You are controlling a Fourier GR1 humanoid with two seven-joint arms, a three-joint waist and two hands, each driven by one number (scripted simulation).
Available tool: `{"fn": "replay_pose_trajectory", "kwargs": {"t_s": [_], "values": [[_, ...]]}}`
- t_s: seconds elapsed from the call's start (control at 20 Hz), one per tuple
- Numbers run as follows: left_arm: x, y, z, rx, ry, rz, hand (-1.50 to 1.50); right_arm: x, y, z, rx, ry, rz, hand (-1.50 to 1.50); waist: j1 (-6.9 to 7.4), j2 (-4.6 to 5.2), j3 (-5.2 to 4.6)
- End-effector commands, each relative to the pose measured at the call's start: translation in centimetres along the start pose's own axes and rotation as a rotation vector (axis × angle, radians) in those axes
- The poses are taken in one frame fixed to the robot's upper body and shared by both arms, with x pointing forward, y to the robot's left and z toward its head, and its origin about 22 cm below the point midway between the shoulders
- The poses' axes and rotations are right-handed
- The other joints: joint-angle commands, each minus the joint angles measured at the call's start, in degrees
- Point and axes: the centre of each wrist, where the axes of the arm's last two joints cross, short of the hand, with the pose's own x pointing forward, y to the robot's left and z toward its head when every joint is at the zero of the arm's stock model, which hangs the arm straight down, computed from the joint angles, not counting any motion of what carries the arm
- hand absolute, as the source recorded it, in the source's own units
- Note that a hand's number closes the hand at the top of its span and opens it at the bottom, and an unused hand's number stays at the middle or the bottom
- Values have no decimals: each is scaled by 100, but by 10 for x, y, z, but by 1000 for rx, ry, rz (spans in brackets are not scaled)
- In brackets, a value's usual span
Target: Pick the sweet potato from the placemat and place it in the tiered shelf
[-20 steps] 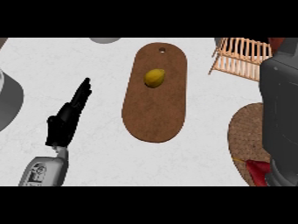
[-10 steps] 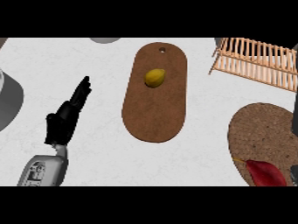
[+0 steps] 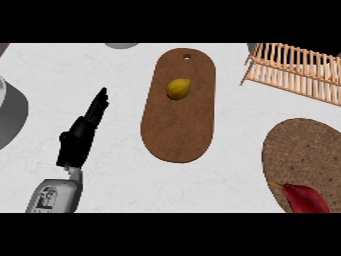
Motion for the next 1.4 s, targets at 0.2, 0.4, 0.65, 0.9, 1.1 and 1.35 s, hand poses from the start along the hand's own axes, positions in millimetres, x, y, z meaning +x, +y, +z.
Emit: {"fn": "replay_pose_trajectory", "kwargs": {"t_s": [0.2, 0.4, 0.65, 0.9, 1.1, 1.35], "values": [[-13, 5, 5, -14, -3, -11, 0, -19, 30, -28, -54, 28, -74, 150, 25, 5, 0], [-4, 6, -11, -1, -21, -3, 0, -40, 40, -29, -93, 69, -326, 150, 18, 25, 4], [7, -1, -8, 1, -14, 7, 0, -60, 52, -47, -83, 71, -332, 150, 11, 6, 2], [-13, 16, 3, 17, -19, -13, 0, -74, 57, -52, -75, 49, -358, 150, -17, -2, 0], [9, 12, -4, 4, -2, -4, 0, -99, 68, -61, -137, 214, -57, -150, -13, -9, -4], [-16, 28, 2, 26, -8, -7, 0, -110, 58, -68, -126, 270, -70, -150, -47, -5, -3]]}}
